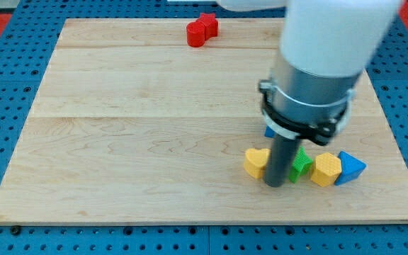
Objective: Place green star and blue cube in between yellow heart and green circle
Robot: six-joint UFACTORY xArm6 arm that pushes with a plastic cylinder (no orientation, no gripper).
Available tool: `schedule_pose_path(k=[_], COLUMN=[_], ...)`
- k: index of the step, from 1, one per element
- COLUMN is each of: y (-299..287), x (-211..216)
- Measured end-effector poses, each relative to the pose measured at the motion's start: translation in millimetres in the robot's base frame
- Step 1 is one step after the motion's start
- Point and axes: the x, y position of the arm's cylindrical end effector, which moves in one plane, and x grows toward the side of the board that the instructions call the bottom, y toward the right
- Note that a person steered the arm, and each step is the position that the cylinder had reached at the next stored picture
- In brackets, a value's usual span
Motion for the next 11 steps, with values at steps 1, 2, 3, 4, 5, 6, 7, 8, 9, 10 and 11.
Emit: schedule_pose_path(k=[1,2,3,4,5,6,7,8,9,10,11], y=[-5.6,12.7,32.2,74.0,42.6,34.5,34.5,34.1,13.7,-28.1,-57.7], x=[-13.8,9.0,36.8,14.8,-12.9,-5.8,-15.1,-46.7,-83.1,-121.8,-159.2])
